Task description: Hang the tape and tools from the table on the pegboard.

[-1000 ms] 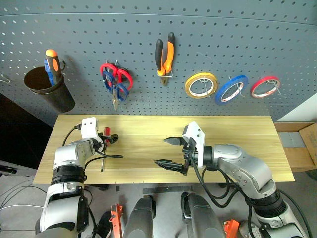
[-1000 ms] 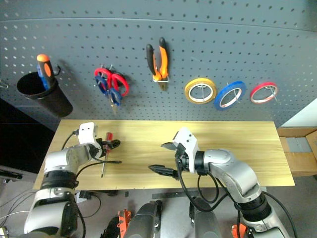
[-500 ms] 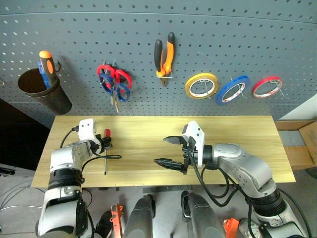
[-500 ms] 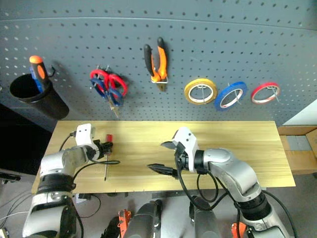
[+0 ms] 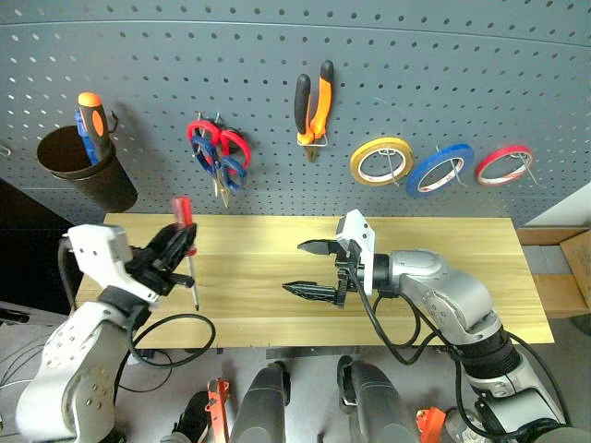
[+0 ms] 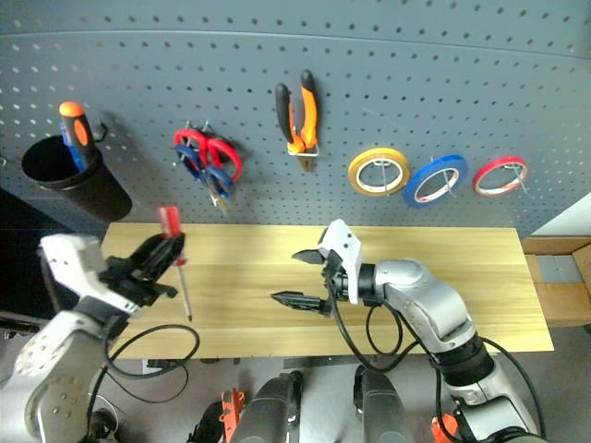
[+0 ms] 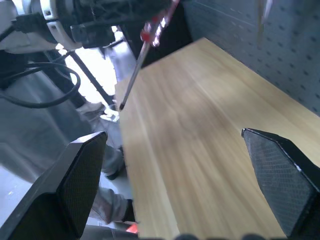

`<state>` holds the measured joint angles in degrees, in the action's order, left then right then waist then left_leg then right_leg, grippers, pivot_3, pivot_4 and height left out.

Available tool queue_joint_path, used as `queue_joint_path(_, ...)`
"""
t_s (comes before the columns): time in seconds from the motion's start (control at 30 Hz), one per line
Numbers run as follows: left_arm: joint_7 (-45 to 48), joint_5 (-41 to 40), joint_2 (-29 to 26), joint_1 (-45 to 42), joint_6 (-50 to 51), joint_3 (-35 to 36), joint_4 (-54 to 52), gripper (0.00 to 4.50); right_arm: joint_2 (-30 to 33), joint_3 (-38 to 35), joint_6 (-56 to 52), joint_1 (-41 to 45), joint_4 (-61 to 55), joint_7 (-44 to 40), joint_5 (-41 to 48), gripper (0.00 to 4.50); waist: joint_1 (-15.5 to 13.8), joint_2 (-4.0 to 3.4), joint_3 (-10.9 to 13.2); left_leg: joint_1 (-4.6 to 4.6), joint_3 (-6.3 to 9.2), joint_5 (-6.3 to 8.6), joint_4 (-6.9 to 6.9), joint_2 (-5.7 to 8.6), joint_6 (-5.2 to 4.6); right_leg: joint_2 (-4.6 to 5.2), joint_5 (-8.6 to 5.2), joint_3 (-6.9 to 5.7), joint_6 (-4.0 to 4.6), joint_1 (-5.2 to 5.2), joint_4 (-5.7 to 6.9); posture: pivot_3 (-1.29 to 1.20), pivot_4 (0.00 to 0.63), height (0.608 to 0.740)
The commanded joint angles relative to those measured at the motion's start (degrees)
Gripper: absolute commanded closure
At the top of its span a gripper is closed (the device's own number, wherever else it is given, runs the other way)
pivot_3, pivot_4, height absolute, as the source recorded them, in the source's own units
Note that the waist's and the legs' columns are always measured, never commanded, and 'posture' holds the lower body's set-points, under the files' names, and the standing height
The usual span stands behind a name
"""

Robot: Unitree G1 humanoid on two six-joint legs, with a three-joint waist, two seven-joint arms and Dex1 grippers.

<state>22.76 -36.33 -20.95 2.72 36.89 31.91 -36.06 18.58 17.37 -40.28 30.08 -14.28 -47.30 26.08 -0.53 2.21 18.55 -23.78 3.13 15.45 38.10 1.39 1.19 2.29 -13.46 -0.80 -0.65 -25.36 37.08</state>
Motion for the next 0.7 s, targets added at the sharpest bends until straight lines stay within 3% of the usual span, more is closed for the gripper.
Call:
queue_joint_path(0.03, -3.1, -3.5, 0.3, 0.4, -3.1, 3.8, -5.7, 3.68, -2.7, -1.3, 2.1, 3.0, 0.6, -2.5, 3.0, 0.00, -0.4, 0.07, -0.1, 0.00, 0.01, -0.01, 0.02, 0.00, 0.00, -0.01, 0.00, -0.01, 0.00, 0.00, 0.03, 0.15, 0.247, 0.740)
queue_joint_path(0.13, -3.0, -3.1, -2.6, 0.3, -4.0, 4.2, -6.7, 3.68, -5.3, -2.1, 3.5, 5.5, 1.7, -3.8, 4.3, 0.00, -1.0, 0.15, -0.5, 0.01, 0.06, -0.02, 0.05, 0.00, 0.01, -0.05, 0.02, -0.05, -0.01, 0.00, 0.10, 0.19, 0.226, 0.740)
queue_joint_path(0.33, -5.2, -9.0, -11.5, -9.8, -3.9, 8.3, -5.2, 3.68, -8.8, -2.2, 5.7, 11.3, 2.5, -5.1, 4.7, 0.00, -2.4, 0.40, -1.7, -0.01, 0.17, -0.05, 0.10, 0.00, 0.08, -0.09, 0.02, -0.15, 0.00, 0.02, 0.10, 0.20, 0.200, 0.740)
queue_joint_path(0.57, -4.2, -14.0, -22.7, -21.7, -5.0, 14.3, 3.8, 3.68, -8.0, -1.3, 6.9, 11.3, 4.3, -6.3, 3.3, 0.00, -2.7, 0.64, -2.9, 0.01, 0.16, -0.10, 0.08, 0.00, 0.16, -0.13, 0.02, -0.16, 0.00, 0.03, 0.10, 0.21, 0.178, 0.740)
queue_joint_path(0.7, -2.6, -8.2, -26.6, -25.1, -9.9, 13.6, 11.7, 3.68, -8.3, -1.1, 7.1, 11.0, 4.4, -6.3, 3.0, 0.00, -2.6, 0.66, -3.2, 0.10, 0.07, -0.12, 0.06, 0.01, 0.19, -0.14, 0.02, -0.08, 0.00, 0.03, 0.16, 0.21, 0.175, 0.740)
